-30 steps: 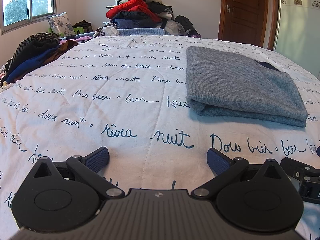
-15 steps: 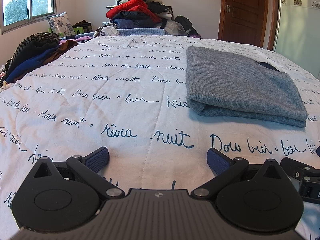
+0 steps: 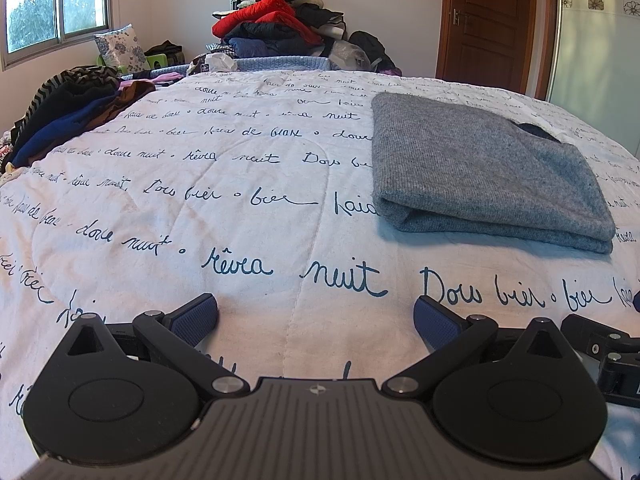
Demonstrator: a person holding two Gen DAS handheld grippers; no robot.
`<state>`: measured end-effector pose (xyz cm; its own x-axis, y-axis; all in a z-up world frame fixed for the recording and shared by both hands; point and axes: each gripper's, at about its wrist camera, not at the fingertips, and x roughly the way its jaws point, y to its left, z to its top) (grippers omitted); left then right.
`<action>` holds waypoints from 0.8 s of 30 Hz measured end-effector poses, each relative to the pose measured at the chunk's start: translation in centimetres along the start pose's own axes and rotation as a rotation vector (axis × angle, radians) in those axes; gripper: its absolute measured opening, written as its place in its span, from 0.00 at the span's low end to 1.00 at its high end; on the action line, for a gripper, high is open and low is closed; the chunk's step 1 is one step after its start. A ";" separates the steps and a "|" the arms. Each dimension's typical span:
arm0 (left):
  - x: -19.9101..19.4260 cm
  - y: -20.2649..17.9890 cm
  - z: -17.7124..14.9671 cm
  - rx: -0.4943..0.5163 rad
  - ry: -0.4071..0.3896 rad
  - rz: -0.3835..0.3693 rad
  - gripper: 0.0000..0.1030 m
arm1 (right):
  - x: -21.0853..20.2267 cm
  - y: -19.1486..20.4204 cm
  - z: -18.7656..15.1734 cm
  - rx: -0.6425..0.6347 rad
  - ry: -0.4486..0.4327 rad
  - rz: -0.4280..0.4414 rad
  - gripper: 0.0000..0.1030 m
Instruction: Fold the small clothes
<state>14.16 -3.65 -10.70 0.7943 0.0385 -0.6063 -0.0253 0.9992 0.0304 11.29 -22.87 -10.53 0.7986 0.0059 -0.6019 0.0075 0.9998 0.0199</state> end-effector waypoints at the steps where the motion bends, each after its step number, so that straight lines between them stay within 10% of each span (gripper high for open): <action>1: 0.0 0.0 0.0 0.002 0.000 0.001 1.00 | 0.0 0.0 0.0 0.000 0.000 0.000 1.00; 24: 0.1 0.2 0.0 -0.016 0.007 -0.010 1.00 | 0.0 0.0 0.0 -0.004 0.001 -0.003 1.00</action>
<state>14.26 -3.42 -10.73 0.7903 0.0286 -0.6121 -0.0270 0.9996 0.0118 11.31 -22.85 -10.55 0.7981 0.0031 -0.6025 0.0073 0.9999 0.0148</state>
